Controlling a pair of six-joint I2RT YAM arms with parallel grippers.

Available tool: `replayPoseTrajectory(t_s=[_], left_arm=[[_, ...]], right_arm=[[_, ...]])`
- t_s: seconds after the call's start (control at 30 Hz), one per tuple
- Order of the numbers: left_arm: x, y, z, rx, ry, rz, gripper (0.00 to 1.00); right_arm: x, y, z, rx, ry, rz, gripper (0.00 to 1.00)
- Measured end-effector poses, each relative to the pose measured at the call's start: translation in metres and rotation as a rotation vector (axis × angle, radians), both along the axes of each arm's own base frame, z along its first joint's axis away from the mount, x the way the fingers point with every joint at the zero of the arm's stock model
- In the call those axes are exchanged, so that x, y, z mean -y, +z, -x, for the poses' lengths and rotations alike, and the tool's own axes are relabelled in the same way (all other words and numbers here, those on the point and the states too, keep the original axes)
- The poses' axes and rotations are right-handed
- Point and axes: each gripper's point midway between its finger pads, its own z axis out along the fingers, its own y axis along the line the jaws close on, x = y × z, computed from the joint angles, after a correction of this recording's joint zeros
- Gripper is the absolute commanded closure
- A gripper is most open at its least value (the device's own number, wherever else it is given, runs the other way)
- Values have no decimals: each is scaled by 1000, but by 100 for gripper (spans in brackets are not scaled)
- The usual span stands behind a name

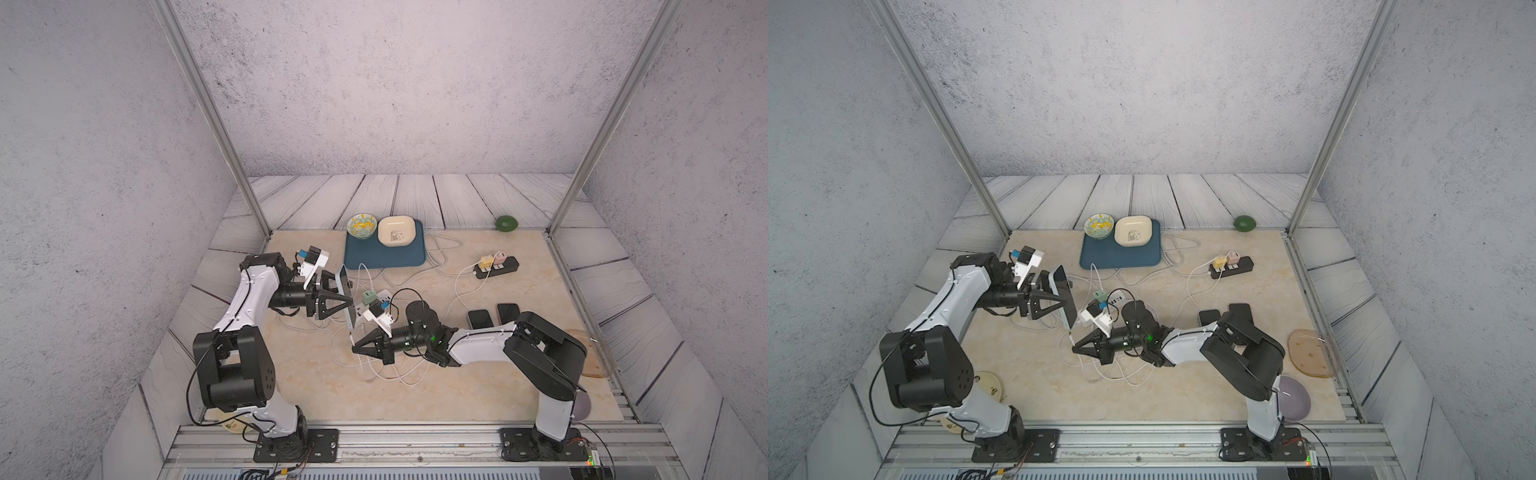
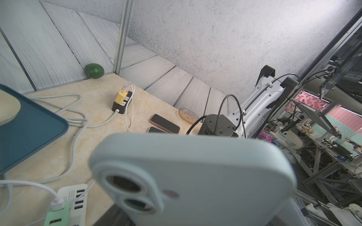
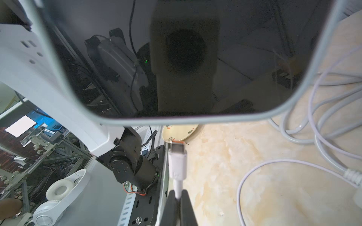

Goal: Unplug the charging cable from the phone
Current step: Remove the charging cable from the phone.

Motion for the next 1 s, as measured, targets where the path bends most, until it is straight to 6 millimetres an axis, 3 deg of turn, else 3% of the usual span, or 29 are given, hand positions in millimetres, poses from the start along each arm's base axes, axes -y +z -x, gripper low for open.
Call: replayPoseTrajectory(t_s=[0.17,0.33,0.47,0.6,0.77,0.8,1.0], left_arm=[[0,1,0,3,2,0,100],[0,2,1,9,2,-1,100],[0,2,1,9,2,-1,100],[0,2,1,11,2,-1,100],[0,3,2,19,1,-2,100],[0,3,2,20,1,-2,100],[0,3,2,28,1,-2,100]], right_arm=[[-1,-4,-9,-29,-41,5,68],[2,7,-22,-62,-72,-35,47],[13,21,-45,-89,-117,-88,37],[23,23,-61,-110,-147,-91,26],[28,26,-54,-108,-119,-51,13],[28,29,-52,-103,-111,-45,3],[27,48,-46,-59,-67,-14,1]])
